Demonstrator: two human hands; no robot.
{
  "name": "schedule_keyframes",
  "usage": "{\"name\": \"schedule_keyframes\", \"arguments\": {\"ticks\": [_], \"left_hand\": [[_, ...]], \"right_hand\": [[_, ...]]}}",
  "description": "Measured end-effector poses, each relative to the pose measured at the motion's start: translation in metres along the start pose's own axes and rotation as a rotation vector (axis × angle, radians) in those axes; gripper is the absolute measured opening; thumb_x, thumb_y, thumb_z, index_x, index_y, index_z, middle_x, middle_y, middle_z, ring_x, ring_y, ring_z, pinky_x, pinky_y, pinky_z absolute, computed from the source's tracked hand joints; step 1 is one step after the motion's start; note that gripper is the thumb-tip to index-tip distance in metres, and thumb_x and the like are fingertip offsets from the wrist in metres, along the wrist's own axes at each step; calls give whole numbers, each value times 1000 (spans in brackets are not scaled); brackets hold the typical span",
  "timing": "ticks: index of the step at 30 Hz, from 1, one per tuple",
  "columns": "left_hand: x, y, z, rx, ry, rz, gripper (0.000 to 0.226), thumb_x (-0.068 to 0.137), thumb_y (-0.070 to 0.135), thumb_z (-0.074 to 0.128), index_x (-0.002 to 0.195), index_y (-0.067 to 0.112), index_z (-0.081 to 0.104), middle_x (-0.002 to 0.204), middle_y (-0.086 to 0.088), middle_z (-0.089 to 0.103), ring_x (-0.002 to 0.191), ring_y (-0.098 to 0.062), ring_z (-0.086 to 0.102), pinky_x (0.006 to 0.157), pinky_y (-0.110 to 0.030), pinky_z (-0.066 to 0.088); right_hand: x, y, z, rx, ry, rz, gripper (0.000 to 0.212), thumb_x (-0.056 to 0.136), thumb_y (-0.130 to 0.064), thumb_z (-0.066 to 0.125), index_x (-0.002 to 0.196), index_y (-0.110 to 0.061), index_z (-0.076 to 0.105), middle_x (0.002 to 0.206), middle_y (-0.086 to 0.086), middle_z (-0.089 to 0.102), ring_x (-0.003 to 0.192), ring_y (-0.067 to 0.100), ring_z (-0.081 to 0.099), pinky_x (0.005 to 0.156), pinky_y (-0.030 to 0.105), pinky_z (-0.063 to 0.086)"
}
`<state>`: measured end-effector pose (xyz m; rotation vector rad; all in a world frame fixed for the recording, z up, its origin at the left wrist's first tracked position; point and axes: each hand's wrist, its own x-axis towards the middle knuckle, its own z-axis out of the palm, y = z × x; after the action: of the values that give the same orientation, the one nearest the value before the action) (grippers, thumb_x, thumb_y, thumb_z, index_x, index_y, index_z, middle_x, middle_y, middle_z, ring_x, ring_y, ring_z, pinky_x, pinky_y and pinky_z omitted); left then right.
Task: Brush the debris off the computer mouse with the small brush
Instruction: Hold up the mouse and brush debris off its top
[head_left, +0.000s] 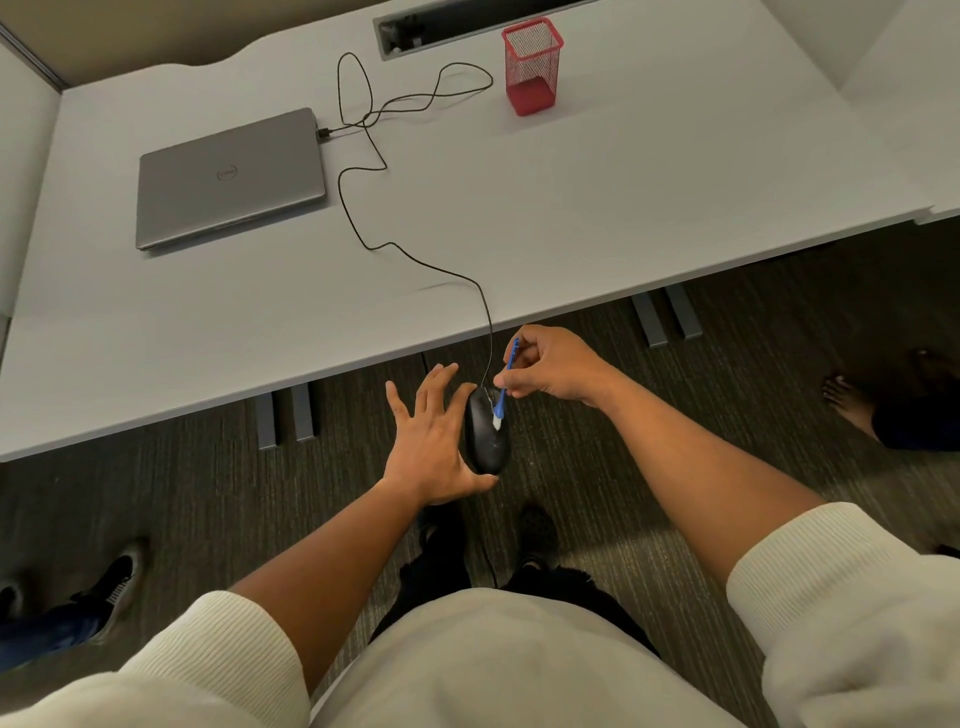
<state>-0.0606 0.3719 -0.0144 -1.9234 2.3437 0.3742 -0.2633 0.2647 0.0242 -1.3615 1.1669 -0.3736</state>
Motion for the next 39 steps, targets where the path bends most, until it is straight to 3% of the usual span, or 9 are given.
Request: {"name": "schedule_keyframes", "arguments": {"ticks": [8,13,18,23,25,29,33,36,39], "left_hand": [[5,-1,-3,-6,13,-1,121,54,92,54,151,23,30,162,-7,6,154,-30,0,112,-76,-7],[5,-1,-2,-9,11,7,121,54,92,53,150,23,31,162,-7,6,153,-31,0,112,-76,-8],[3,0,-2,-12,2,10,120,54,91,55,151,23,30,162,-7,6,154,-30,-1,112,-75,-9],[4,0,-5,-18,10,11,120,55,91,56,151,25,27,162,-5,4,153,-30,-1,112,-75,-8],[5,0,-5,-23,15,11,120,55,90,58,151,25,27,162,-5,5,153,-30,-1,112,-75,-9],[4,-3,-7,-36,30,11,120,55,90,58,151,25,27,161,-5,6,153,-30,0,113,-74,-10],[3,-3,-8,-53,45,11,118,54,89,58,150,24,30,160,-5,8,153,-29,2,113,-73,-10],[1,-4,-7,-59,47,16,118,55,90,57,150,25,30,160,-5,8,153,-29,2,113,-73,-11],[0,-4,-6,-58,53,17,119,55,91,58,150,24,30,161,-6,9,153,-29,3,113,-73,-10]], "right_hand": [[6,7,3,-22,250,-39,23,81,-19,81,94,-19,62,92,0,72,76,4,74,70,21,61],[4,3,-2,-38,126,-9,28,77,-21,84,96,-16,64,88,2,75,77,10,75,72,24,61],[4,-4,-3,-76,77,-28,24,79,-19,83,94,-17,63,84,0,74,71,5,74,58,12,53],[7,-3,1,-113,229,-62,24,82,-20,80,98,-15,63,95,6,73,86,14,73,79,26,57],[6,-3,0,-73,238,-59,25,81,-19,81,98,-13,64,95,6,73,85,14,73,76,25,57],[3,-4,-4,123,185,-19,30,77,-14,84,100,-9,65,96,10,74,87,17,76,75,26,61],[0,-1,-7,143,31,25,29,75,-10,85,96,-13,66,88,5,76,83,17,77,73,26,61],[2,4,-4,73,172,41,26,79,-13,83,97,-17,64,92,4,74,83,14,76,69,21,59],[4,9,-6,56,330,48,24,81,-14,81,97,-19,63,96,3,71,85,12,74,76,25,61]]}}
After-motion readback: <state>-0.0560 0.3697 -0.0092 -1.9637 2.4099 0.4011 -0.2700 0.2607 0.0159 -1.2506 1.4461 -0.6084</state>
